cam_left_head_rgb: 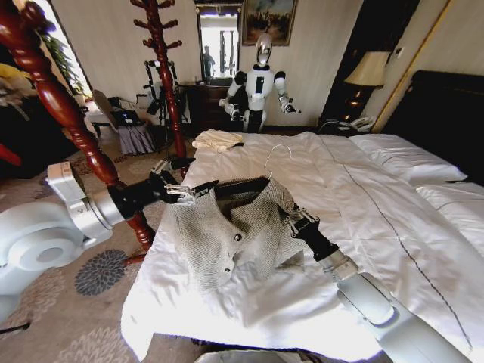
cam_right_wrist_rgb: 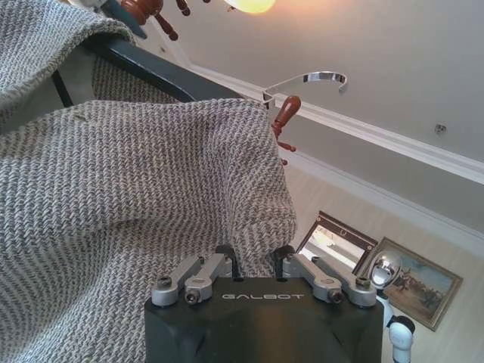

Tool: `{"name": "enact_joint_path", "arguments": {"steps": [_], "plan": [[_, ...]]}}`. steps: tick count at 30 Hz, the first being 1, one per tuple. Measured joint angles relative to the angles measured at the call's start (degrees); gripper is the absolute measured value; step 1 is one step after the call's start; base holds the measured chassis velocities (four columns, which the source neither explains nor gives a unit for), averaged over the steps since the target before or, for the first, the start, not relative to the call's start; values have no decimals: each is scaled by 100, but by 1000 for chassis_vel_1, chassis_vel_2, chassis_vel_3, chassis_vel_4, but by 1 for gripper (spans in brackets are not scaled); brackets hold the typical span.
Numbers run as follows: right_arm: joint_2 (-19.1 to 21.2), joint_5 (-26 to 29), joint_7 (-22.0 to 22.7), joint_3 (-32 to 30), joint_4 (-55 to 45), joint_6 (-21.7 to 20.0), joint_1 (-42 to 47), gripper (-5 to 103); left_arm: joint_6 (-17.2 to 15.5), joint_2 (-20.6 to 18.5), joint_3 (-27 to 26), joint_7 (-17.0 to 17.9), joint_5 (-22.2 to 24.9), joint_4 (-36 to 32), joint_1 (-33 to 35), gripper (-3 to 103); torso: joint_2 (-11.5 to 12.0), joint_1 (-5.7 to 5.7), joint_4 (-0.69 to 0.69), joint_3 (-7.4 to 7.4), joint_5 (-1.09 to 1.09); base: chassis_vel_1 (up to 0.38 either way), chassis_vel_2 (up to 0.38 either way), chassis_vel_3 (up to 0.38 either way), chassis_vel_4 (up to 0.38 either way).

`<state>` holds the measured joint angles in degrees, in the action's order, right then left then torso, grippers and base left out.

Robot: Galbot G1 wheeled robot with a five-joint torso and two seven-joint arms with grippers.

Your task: Pick up the clothes from the bed and hang them on the clothes hanger.

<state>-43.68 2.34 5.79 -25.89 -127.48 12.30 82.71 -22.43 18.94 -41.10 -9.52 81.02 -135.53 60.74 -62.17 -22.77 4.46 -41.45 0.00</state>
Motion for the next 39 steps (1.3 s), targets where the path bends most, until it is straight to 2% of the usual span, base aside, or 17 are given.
{"name": "enact_joint_path", "arguments": {"steps": [5, 8, 11, 13, 16, 17, 20, 22, 24, 25, 27, 28, 30, 33, 35, 36, 39], "plan": [[26, -24, 0, -60, -6, 40, 7, 23, -317, -51, 174, -28, 320, 55, 83, 100, 0, 0, 0, 0, 0, 0, 0, 0, 0], [56, -21, 0, -86, -41, 42, 11, 23, -372, -140, 260, -232, 209, 62, 97, 100, 0, 0, 0, 0, 0, 0, 0, 0, 0], [91, -22, -25, -140, -64, 56, 13, 23, -390, -320, 337, -631, 91, 71, 82, 100, 0, 0, 0, 0, 0, 0, 0, 0, 0], [92, -28, -44, -147, -68, 67, 13, 23, -394, -369, 351, -703, 43, 81, 75, 100, 0, 0, 0, 0, 1, 0, 0, 0, 0], [105, -72, -121, -150, -114, 102, 2, 23, -392, -583, 379, -1011, -222, 142, 62, 100, 0, 0, 0, 0, 0, 0, 0, 0, 0], [117, -77, -141, -138, -134, 107, -9, 23, -385, -656, 382, -1078, -283, 156, 58, 103, 0, 0, 0, 0, 0, 0, 0, 0, 0], [154, -82, -183, -99, -169, 118, -48, 23, -363, -776, 382, -1171, -371, 183, 55, 99, 0, 0, 0, 0, 0, 0, 0, 0, 0], [186, -83, -239, -62, -195, 143, -95, 24, -344, -866, 382, -1213, -437, 210, 54, 95, 0, 0, 0, 0, 0, 0, 0, 0, 0], [212, -93, -291, -48, -226, 191, -120, 24, -293, -919, 381, -1301, -480, 240, 58, 85, 0, 0, 0, 0, 0, 0, 0, 0, 0], [212, -93, -291, -48, -226, 191, -120, 24, -293, -919, 381, -1301, -480, 240, 58, 85, 0, 0, 0, 0, 0, 0, 0, 0, 0], [229, -100, -322, -55, -262, 243, -112, 24, -250, -923, 381, -1388, -486, 260, 69, 74, 0, 0, 0, 0, 0, 0, 0, 0, 0], [235, -101, -331, -75, -282, 264, -89, 24, -227, -914, 381, -1446, -488, 276, 75, 74, 0, 0, 0, 0, 0, 0, 0, 0, 0], [247, -100, -351, -135, -311, 314, -34, 24, -189, -887, 381, -1551, -491, 304, 92, 62, 0, 0, 0, 0, 0, 0, 0, 0, 0], [254, -72, -374, -189, -345, 365, 0, 24, -139, -853, 381, -1673, -503, 336, 103, 57, 0, 0, 0, 0, 0, 0, 0, 0, 0], [257, -22, -393, -220, -384, 393, 6, 24, -80, -805, 378, -1792, -525, 380, 105, 46, 0, 0, 0, 0, 0, 0, 0, 0, 0], [257, -22, -393, -220, -384, 393, 6, 24, -80, -805, 378, -1792, -525, 380, 105, 46, 0, 0, 0, 0, 0, 0, 0, 0, 0], [261, 5, -398, -230, -411, 400, 4, 24, -11, -750, 377, -1936, -588, 459, 106, 30, 0, 0, 0, 0, 0, 0, 0, 0, 0]]}}
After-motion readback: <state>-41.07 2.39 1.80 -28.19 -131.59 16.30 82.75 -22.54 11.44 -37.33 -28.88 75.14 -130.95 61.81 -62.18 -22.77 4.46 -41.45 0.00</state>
